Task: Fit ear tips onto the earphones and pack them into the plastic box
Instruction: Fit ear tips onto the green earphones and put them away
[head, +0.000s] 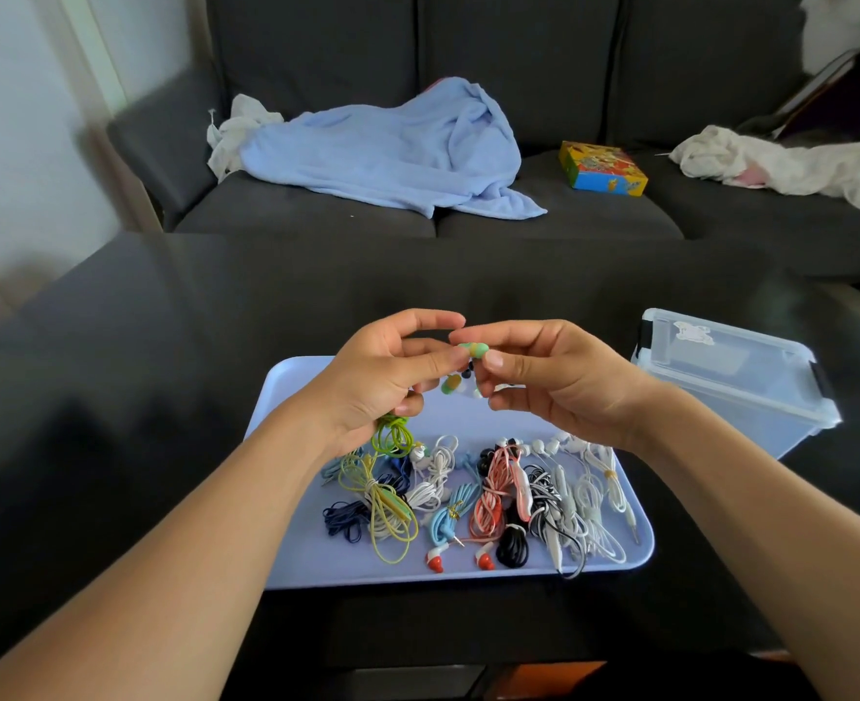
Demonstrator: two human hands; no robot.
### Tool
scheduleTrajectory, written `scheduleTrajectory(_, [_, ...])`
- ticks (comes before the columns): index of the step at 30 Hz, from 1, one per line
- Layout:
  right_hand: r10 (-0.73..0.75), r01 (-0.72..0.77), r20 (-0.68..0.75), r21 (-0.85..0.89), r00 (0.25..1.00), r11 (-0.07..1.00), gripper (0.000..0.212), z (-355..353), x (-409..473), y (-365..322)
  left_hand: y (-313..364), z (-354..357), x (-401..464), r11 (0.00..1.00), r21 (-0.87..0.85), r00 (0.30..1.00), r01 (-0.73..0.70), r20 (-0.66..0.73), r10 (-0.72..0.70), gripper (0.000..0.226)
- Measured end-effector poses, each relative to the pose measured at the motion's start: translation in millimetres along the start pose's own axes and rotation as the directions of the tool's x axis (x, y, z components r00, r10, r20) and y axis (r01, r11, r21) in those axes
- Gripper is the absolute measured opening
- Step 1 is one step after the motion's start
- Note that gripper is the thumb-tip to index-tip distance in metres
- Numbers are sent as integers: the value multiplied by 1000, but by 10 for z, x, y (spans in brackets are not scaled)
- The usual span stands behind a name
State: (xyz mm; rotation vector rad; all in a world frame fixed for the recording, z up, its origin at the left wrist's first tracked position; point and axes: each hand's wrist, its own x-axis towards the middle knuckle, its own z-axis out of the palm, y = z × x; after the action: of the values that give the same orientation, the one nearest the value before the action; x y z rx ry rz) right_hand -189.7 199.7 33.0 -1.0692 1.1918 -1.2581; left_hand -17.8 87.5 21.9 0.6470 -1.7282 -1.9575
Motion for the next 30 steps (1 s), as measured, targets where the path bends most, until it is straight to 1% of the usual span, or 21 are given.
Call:
scheduleTrajectory(2, [15, -15, 8, 29, 1000, 999, 35, 16, 6, 6, -1, 6, -1, 1000, 8, 1000, 5, 20, -5, 40])
scheduleTrajectory(4, [37, -38, 15, 101, 999, 994, 32, 40, 11, 20, -4, 7, -2, 1000, 2, 999, 9, 44, -9, 39])
scheduleTrajectory(7, [88, -100, 64, 224, 994, 970, 26, 58, -3, 33, -2, 5, -8, 1000, -4, 997, 18, 72, -18, 38])
scheduleTrajectory(9, [107, -121, 67, 261, 992, 958, 23, 74, -1, 43, 2, 13, -17, 1000, 4, 996, 25, 83, -25, 37])
scheduleTrajectory(15, [39, -29, -35, 237, 999, 971, 18, 125, 73, 75, 3, 30, -20, 999, -23, 998, 23, 61, -22, 36])
scheduleTrajectory(17, [39, -29, -33, 244, 999, 969, 19, 121, 76, 75, 3, 23, -20, 999, -31, 998, 27, 60, -25, 36])
scheduleTrajectory(21, [54, -57, 16, 265, 998, 962, 24, 91, 55, 75, 3, 31, -20, 999, -31, 997, 31, 72, -28, 34])
scheduleTrajectory(24, [50, -44, -16, 246, 999, 968, 25, 80, 61, 88, -2, 53, -16, 999, -21, 997, 28, 69, -27, 33])
scheduleTrajectory(27, [22, -10, -53, 213, 998, 977, 20, 86, 79, 92, -6, 71, -13, 999, -27, 998, 29, 48, -28, 35])
scheduleTrajectory(30, [25, -17, -36, 213, 999, 977, 20, 66, 81, 93, -5, 63, -12, 999, -27, 999, 28, 47, -27, 36])
